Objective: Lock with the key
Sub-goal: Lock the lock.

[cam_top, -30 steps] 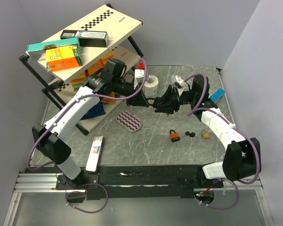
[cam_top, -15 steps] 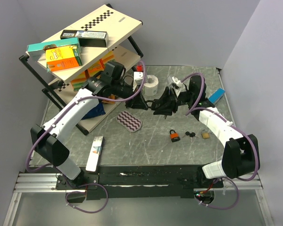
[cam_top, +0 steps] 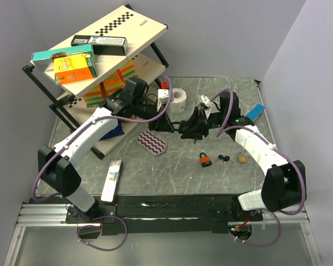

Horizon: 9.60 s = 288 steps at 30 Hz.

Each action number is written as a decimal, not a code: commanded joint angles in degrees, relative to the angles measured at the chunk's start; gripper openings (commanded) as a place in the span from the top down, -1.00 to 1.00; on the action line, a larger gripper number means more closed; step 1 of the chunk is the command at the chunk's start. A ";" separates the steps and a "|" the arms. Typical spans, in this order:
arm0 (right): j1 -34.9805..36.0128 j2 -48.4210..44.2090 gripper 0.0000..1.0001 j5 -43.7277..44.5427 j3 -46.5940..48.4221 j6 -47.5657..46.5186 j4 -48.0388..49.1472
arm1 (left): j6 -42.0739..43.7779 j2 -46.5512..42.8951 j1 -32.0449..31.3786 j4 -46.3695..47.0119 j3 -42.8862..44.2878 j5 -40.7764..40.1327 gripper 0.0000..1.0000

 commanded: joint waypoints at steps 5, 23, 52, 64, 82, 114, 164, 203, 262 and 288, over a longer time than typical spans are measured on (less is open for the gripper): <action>-2.65 -5.22 1.00 1.72 5.38 -10.80 -5.97 | -5.33 -4.25 -0.52 18.00 -2.74 -1.53 -0.24; -3.62 -9.88 1.00 27.20 -9.04 27.19 47.39 | -56.64 -0.57 1.67 48.85 -6.53 -7.43 -0.93; 9.65 -10.58 1.00 54.81 -12.82 -1.64 49.86 | -64.84 5.94 0.45 55.01 -1.87 -2.25 -0.41; 10.27 -8.21 1.00 57.45 -11.68 -2.17 50.21 | -63.87 8.76 -0.79 54.91 0.95 2.59 0.05; 9.83 -10.58 0.34 56.66 -14.49 -0.94 43.10 | -62.65 5.25 2.11 56.25 -1.43 3.38 0.98; 8.60 -9.35 1.00 51.74 -13.00 5.57 45.02 | -60.45 5.68 2.91 48.42 -3.45 2.77 -0.47; 8.77 -12.69 1.00 48.14 -18.36 -4.02 46.61 | -51.92 5.42 5.81 32.59 0.77 -1.20 -0.85; 11.06 -9.53 1.00 51.47 -14.84 -9.64 43.09 | -52.80 7.17 0.00 31.10 0.77 -0.57 -0.20; 4.03 -14.27 0.32 38.47 -13.88 -1.82 26.92 | -51.92 4.71 5.28 33.12 -2.92 0.22 0.98; 4.03 -25.08 1.00 42.68 -21.00 -6.48 13.04 | -54.65 5.24 10.29 36.03 -1.96 -0.93 0.98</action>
